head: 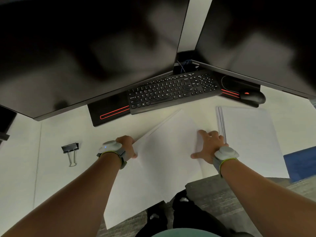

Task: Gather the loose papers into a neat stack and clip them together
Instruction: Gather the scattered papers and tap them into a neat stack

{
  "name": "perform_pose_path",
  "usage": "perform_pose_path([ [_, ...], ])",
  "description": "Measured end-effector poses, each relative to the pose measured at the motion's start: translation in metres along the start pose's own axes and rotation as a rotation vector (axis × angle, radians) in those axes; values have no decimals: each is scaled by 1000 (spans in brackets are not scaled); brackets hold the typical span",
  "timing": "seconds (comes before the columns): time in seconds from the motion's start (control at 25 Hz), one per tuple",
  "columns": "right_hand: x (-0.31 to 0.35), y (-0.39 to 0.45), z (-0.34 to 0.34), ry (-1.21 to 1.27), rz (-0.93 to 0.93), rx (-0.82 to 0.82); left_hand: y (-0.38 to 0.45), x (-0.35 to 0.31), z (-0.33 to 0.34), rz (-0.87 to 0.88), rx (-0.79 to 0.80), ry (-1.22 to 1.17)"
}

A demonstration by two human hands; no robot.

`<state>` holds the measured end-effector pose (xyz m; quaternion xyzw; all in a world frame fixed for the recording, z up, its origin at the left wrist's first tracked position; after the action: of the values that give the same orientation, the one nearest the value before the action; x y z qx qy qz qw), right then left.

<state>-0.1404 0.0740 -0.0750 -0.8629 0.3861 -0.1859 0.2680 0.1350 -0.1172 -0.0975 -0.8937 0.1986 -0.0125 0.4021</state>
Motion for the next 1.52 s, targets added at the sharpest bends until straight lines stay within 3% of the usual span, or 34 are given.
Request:
perform_pose_path([
  [0.2,11,-11,10,-9,-64,3,0,-23,-6,50,103,-363],
  [0.4,35,-27,25,-22,-169,-25,5,-59,-3,79,25,-89],
  [0.48,28,-26,23,51,-143,-41,-1,-67,-14,92,-39,-101],
  [0.56,16,-25,13,307,-87,-96,-10,-70,-35,135,-139,-188],
  [0.68,-4,-25,-13,1009,-12,-212,-22,-64,-68,230,-295,-538],
  [0.8,1,-22,-35,1337,-33,-52,-35,-68,-86,319,-284,-989],
  [0.88,16,-22,-54,1336,-136,46,-47,-78,-94,398,-240,-1204],
  [1.08,39,-28,-110,1460,-364,-162,-66,-89,-116,496,-298,-1333],
  [1.52,42,-44,-95,1372,-324,-334,-92,-79,-105,352,-583,-1246],
])
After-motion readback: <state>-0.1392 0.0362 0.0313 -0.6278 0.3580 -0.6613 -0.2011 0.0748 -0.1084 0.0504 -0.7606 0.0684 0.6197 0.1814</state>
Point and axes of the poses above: each hand's wrist, its own y-axis towards the middle knuckle, its own z-axis out of the palm, x = y × z, the point moved 6 cm from there along y, towards the middle knuckle, and after that the axes turned 6 degrees about y, right-handed, at the moved point
